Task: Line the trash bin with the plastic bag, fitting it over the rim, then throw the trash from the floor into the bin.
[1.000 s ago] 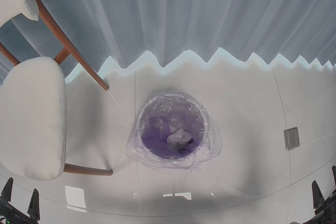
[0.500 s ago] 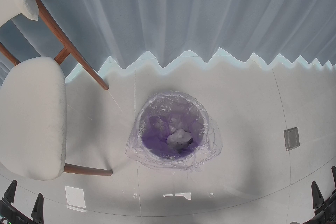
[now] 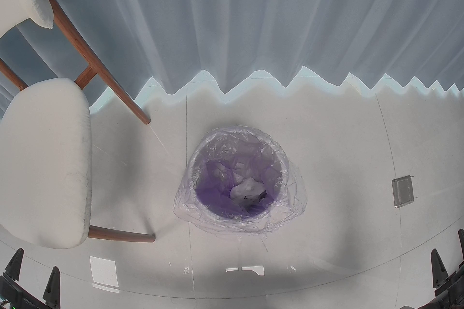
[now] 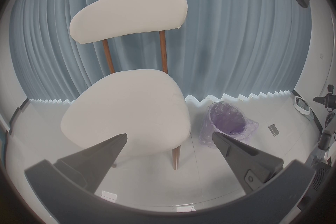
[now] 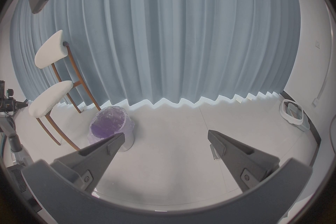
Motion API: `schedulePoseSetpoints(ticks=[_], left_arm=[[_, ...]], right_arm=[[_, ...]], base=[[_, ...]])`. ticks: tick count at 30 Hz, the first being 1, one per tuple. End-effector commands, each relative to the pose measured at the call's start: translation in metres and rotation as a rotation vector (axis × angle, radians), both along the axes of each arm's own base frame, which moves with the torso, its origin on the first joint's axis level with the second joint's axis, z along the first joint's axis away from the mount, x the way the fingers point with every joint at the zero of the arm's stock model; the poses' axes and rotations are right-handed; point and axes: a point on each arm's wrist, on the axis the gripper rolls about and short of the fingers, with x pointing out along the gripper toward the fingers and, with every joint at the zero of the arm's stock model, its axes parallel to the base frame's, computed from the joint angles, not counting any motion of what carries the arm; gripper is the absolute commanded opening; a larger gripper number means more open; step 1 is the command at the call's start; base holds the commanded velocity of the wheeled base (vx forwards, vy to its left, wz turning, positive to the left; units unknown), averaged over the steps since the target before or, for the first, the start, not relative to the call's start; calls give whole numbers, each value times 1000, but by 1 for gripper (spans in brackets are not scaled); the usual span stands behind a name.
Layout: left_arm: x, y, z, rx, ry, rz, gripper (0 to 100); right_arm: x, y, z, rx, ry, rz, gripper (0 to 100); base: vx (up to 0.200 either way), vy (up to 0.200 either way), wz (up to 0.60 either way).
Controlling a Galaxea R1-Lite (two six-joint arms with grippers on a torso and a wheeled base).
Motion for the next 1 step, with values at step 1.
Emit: schedulePoseSetpoints(ticks=[1], left_arm=[[1, 0, -5, 0, 10, 0, 100]], right_arm=[[0, 0, -5, 0, 3, 0, 100]], base=[[0, 0, 0]])
